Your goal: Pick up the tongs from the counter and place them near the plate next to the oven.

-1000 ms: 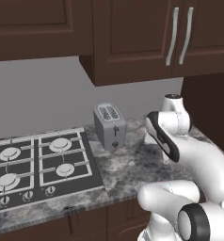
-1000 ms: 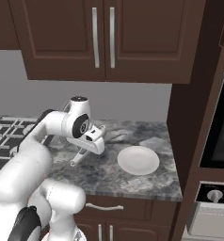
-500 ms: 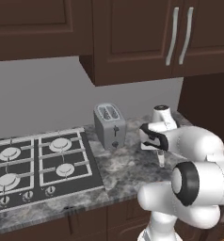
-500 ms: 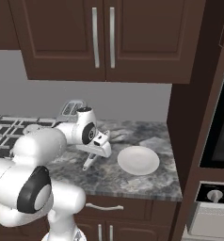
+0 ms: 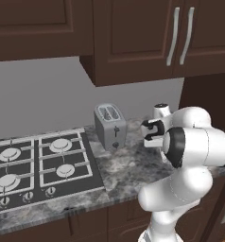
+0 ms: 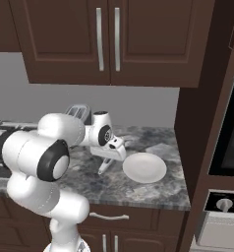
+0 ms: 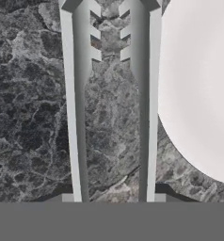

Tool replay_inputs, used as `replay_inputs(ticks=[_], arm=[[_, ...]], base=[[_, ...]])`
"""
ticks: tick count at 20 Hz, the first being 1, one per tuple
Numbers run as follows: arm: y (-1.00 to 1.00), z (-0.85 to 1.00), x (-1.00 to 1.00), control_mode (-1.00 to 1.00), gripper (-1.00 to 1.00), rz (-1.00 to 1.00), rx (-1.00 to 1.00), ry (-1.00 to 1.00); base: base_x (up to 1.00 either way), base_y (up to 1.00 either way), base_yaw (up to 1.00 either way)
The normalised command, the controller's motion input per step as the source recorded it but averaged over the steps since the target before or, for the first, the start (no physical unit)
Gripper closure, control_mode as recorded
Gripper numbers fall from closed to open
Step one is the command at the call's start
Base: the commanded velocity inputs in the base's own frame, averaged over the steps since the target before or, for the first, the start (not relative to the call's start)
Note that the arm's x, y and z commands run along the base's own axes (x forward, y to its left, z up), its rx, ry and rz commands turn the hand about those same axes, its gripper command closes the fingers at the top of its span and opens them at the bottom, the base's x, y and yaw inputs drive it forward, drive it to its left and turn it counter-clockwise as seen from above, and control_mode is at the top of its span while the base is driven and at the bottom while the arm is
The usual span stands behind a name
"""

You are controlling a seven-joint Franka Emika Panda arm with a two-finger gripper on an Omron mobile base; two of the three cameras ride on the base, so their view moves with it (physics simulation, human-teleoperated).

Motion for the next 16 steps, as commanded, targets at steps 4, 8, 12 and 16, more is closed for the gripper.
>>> replay_inputs(ticks=[4, 8, 12, 16], arm=[[0.0, -0.08, 0.11, -1.0, 1.0, 0.0, 0.0, -0.01], [0.0, -0.08, 0.0, -1.0, -1.0, 0.0, 0.0, 0.0], [0.0, 0.0, 0.0, -1.0, -1.0, 0.0, 0.0, -0.01], [0.0, 0.0, 0.0, -1.0, -1.0, 0.0, 0.0, -0.01]], base=[[0.0, 0.0, 0.0], [0.0, 0.0, 0.0], [0.0, 0.0, 0.0], [0.0, 0.0, 0.0]])
